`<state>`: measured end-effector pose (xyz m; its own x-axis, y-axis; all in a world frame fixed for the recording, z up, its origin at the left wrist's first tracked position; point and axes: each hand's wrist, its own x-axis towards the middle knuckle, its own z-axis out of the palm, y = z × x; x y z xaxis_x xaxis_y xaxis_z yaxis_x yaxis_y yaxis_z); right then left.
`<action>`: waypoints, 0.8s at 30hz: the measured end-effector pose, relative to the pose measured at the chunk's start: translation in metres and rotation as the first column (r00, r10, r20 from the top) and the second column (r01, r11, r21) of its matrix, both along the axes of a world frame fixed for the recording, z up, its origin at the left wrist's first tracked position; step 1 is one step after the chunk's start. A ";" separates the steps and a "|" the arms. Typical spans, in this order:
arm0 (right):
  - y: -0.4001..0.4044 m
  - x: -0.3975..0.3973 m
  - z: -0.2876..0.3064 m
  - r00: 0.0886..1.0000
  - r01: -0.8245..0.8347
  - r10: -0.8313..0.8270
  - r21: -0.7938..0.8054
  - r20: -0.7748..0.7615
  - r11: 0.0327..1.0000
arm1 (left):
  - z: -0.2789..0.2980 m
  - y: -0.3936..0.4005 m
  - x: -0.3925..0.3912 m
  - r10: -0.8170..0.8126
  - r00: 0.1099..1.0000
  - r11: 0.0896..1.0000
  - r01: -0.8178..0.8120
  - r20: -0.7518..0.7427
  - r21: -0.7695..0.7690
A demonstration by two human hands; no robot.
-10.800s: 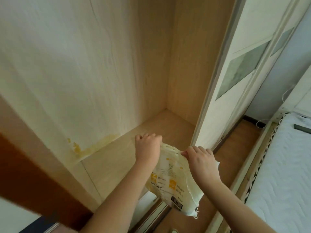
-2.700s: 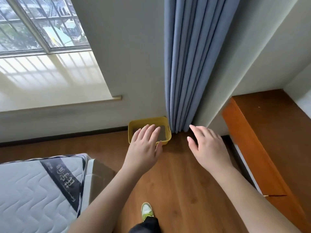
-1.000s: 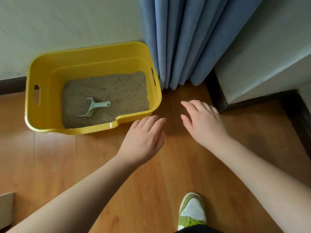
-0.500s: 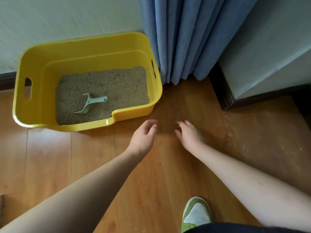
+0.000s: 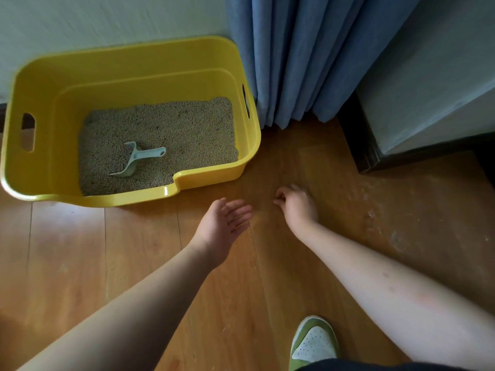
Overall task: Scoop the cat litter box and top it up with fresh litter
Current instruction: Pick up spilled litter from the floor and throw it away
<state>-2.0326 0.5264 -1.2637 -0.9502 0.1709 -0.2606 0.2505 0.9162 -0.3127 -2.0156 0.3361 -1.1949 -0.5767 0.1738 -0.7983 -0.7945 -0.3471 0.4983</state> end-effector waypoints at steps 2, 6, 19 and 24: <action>0.002 0.000 -0.002 0.999 -0.030 0.030 0.024 -0.014 0.999 | -0.002 -0.001 0.003 0.015 1.000 1.000 -0.015 0.012 0.010; 0.004 0.005 -0.004 0.991 -0.132 0.135 0.106 -0.014 0.986 | -0.003 0.002 0.005 0.045 0.999 0.999 -0.045 0.030 0.008; -0.029 0.066 0.068 0.949 -0.214 0.166 -0.162 -0.267 0.963 | -0.007 0.041 0.007 -0.051 0.983 0.996 0.036 0.178 0.087; -0.011 0.082 0.073 0.923 -0.147 0.077 -0.159 -0.376 0.976 | -0.007 0.048 0.010 -0.124 0.964 0.981 0.084 0.236 0.173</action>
<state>-1.9504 0.5156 -1.1906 -0.9949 0.0405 0.0926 -0.0143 0.8507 -0.5255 -2.0059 0.3842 -1.2014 -0.3394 0.3595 -0.8693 -0.9210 -0.3148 0.2294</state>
